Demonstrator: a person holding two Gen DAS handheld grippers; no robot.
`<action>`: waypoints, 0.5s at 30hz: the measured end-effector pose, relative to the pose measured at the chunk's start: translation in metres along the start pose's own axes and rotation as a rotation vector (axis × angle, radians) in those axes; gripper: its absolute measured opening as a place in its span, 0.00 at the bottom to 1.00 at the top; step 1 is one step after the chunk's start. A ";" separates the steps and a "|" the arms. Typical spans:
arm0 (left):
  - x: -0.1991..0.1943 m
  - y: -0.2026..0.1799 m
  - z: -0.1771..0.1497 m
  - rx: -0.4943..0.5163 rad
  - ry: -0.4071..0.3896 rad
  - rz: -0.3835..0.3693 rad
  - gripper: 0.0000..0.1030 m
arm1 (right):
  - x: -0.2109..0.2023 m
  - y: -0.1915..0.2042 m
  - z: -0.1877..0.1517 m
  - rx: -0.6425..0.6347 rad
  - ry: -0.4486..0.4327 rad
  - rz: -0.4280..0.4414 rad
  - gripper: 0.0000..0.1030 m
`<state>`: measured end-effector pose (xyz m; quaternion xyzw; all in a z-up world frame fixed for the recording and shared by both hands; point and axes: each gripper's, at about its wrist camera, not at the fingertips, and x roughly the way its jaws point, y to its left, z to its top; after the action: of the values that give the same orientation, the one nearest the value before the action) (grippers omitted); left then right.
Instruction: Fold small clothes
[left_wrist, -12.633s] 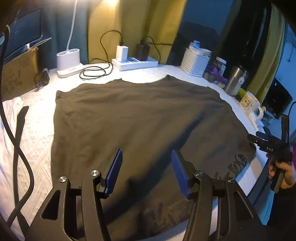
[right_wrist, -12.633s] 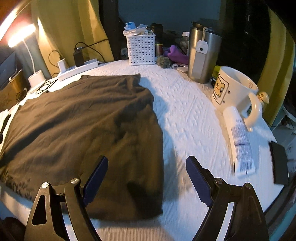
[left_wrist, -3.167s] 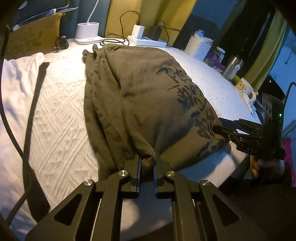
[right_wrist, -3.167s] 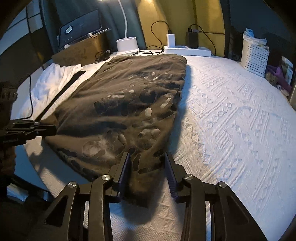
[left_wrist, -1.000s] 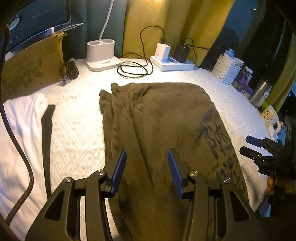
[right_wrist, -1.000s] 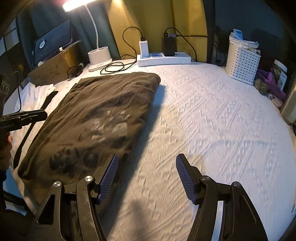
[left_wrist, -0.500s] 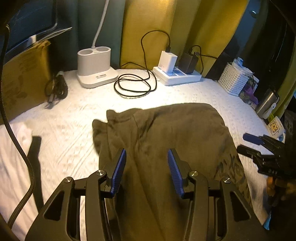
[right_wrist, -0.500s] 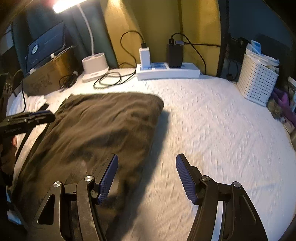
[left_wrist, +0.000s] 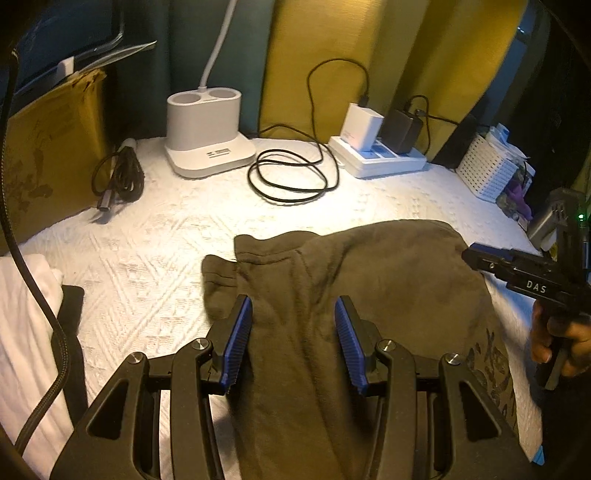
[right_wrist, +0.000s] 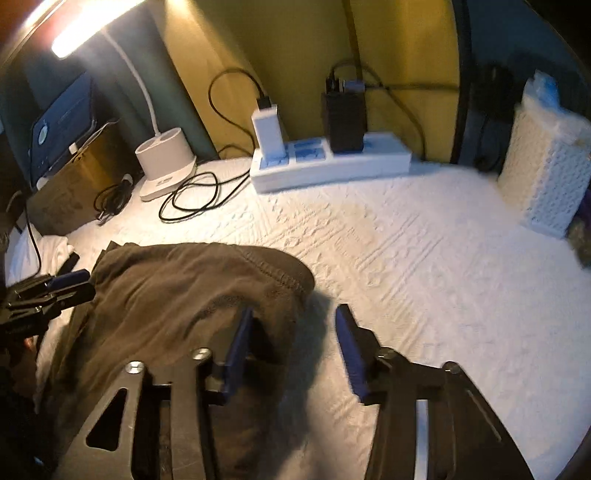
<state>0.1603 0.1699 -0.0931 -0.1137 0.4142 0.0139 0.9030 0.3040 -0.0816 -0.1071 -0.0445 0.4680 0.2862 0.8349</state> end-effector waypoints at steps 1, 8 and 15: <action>0.001 0.002 0.000 -0.001 -0.001 0.001 0.45 | 0.006 -0.002 0.001 0.014 0.011 0.031 0.29; 0.010 0.009 0.001 -0.004 0.009 0.012 0.45 | 0.017 0.004 0.020 -0.017 0.000 0.055 0.14; 0.019 0.017 -0.001 -0.012 0.021 0.037 0.47 | 0.031 0.006 0.025 -0.069 0.013 -0.027 0.14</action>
<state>0.1699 0.1852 -0.1119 -0.1114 0.4257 0.0317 0.8974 0.3318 -0.0547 -0.1171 -0.0816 0.4627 0.2909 0.8335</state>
